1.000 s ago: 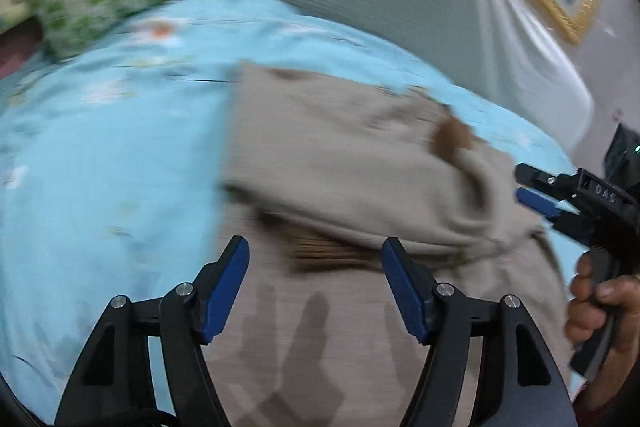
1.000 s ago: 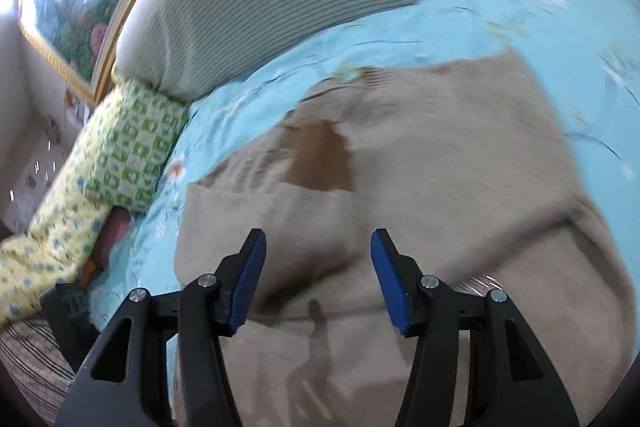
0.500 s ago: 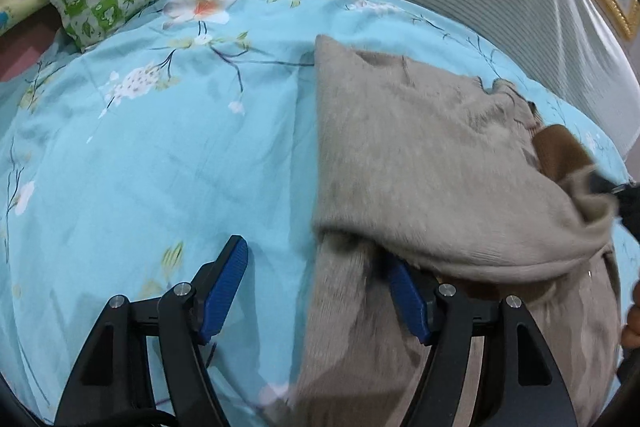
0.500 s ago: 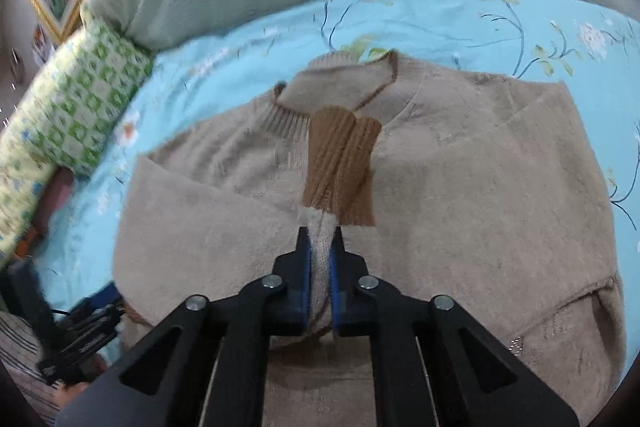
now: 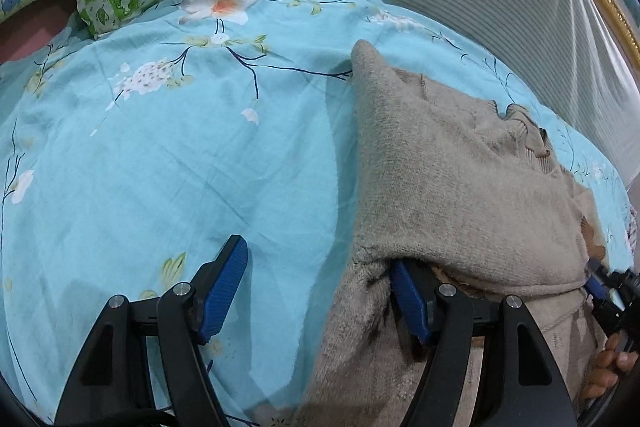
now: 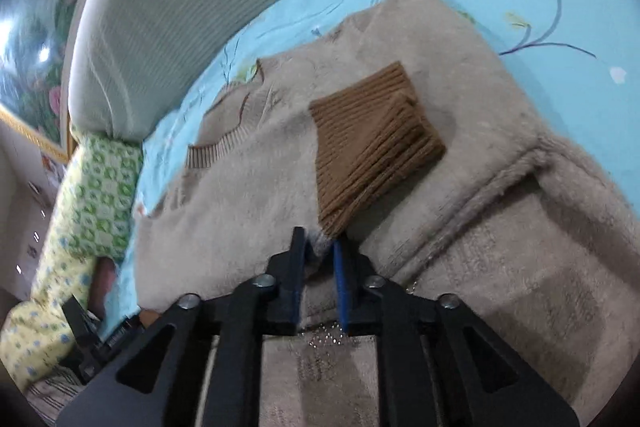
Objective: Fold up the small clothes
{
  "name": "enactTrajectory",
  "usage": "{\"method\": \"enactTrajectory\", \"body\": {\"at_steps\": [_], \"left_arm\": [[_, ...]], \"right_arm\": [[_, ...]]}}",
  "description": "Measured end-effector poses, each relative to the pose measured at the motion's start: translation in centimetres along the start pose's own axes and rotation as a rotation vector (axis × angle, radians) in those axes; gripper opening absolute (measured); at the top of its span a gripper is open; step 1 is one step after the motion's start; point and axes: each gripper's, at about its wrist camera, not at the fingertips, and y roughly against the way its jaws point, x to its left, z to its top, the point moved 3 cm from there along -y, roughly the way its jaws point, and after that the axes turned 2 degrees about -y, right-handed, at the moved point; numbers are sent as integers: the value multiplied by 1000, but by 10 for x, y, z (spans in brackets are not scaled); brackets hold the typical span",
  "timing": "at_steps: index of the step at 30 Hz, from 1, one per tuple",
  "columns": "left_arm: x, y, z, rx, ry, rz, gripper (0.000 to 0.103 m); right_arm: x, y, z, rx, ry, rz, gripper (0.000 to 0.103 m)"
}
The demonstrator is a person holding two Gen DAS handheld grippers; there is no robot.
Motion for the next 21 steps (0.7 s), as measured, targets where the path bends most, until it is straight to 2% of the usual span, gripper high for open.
{"method": "enactTrajectory", "body": {"at_steps": [1,2,4,5,6,7,9,10,11,13,15,17,21], "left_arm": [[0,0,0,-1,-3,3,71],[-1,0,-1,-2,-3,6,71],[-1,-1,-2,-4,-1,14,71],[-1,-1,-1,-4,0,17,71],[-1,0,-1,-3,5,16,71],[0,0,-1,-4,10,11,71],[4,0,-1,-7,31,-12,72],[6,1,-1,-9,45,-25,73],[7,2,-1,-11,64,-38,74],[7,1,-1,-9,73,-37,74],[7,3,-2,-7,76,-31,74],[12,5,-2,-4,100,-49,74],[23,8,-4,-6,143,-98,74]], "right_arm": [[0,1,3,-18,-16,20,42],[-1,3,7,-34,-35,44,49],[-2,2,13,-51,-48,47,48],[-1,-3,16,-30,-36,22,33],[0,-6,15,-16,-30,2,13],[5,1,17,-36,-14,8,7],[19,28,17,-149,50,51,7],[24,41,16,-193,102,7,6],[22,43,15,-197,112,-26,6],[5,29,12,-122,105,-108,6],[-11,15,7,-47,44,-100,7],[-17,15,4,-42,9,-58,9],[-6,16,-4,-36,82,-81,9]]}}
